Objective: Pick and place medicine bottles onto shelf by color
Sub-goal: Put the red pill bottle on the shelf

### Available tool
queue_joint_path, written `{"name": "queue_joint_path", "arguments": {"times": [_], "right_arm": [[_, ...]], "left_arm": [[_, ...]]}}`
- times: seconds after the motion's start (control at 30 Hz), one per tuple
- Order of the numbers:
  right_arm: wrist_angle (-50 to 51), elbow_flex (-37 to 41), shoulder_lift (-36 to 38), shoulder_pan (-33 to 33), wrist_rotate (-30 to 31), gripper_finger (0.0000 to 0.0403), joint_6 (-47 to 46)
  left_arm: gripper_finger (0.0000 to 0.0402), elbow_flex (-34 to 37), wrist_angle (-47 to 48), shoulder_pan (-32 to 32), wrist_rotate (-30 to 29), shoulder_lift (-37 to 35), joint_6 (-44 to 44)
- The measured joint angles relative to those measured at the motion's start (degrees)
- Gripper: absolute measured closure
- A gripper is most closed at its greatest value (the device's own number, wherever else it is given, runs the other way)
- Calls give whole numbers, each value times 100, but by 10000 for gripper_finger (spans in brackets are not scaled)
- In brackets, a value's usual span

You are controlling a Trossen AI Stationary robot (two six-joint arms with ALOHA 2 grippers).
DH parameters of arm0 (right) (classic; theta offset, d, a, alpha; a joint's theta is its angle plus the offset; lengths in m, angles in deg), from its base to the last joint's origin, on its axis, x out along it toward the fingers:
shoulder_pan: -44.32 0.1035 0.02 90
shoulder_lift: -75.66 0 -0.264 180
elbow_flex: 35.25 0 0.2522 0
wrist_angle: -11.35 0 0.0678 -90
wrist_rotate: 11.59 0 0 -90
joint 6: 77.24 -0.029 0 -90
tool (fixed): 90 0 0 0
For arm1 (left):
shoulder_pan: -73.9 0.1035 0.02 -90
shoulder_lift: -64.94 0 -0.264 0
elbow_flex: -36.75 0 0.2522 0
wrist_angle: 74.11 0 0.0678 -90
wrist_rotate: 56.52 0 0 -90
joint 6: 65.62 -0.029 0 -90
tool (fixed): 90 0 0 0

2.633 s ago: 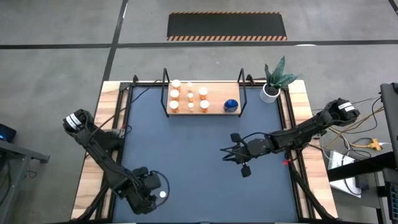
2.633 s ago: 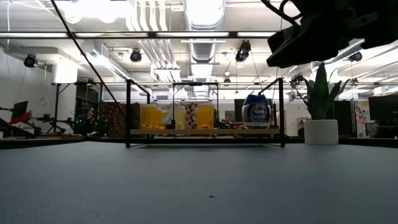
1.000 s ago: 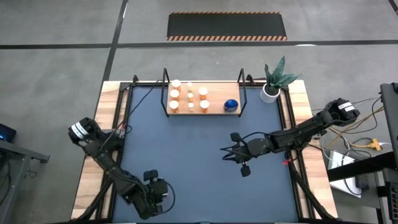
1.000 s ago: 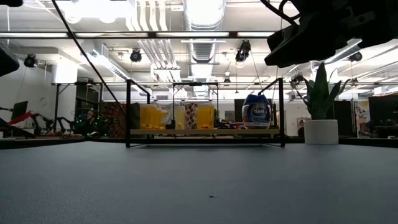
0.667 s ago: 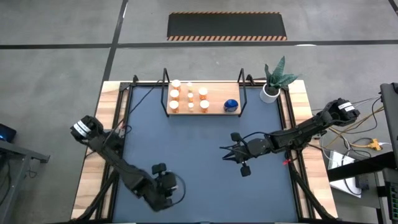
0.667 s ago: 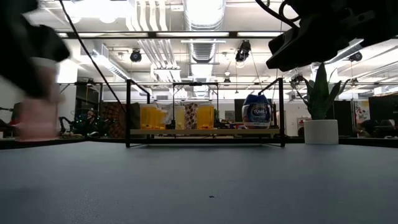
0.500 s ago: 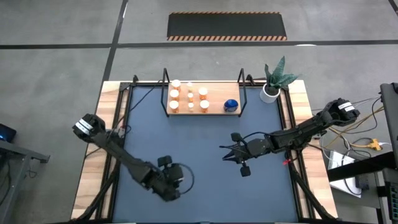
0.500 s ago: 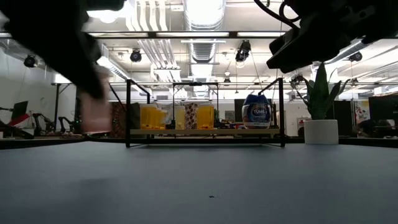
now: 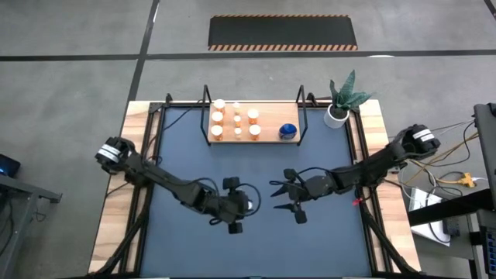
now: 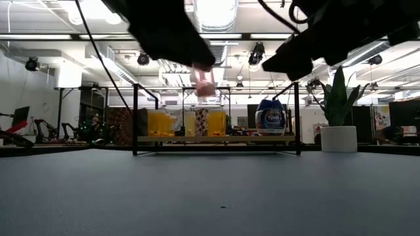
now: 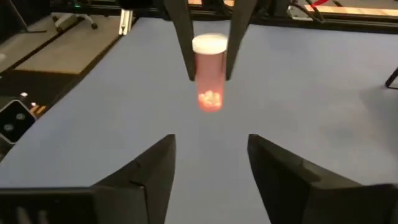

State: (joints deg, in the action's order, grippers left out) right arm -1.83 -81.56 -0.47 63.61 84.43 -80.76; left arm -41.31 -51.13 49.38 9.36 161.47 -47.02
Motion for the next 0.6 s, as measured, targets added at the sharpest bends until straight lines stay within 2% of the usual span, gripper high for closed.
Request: {"name": "queue_joint_path", "arguments": {"times": [0.2, 0.37, 0.6], "right_arm": [[-760, -73, -578, -4, 2, 187, 8], [-860, -346, -900, -16, 39, 189, 109], [-850, -611, -1174, -20, 538, 193, 193]], "left_arm": [[291, 12, -375, 173, 2, -2, -422], [291, 20, -598, 222, 3, -2, -458], [291, 28, -884, 222, 4, -1, -554]]}}
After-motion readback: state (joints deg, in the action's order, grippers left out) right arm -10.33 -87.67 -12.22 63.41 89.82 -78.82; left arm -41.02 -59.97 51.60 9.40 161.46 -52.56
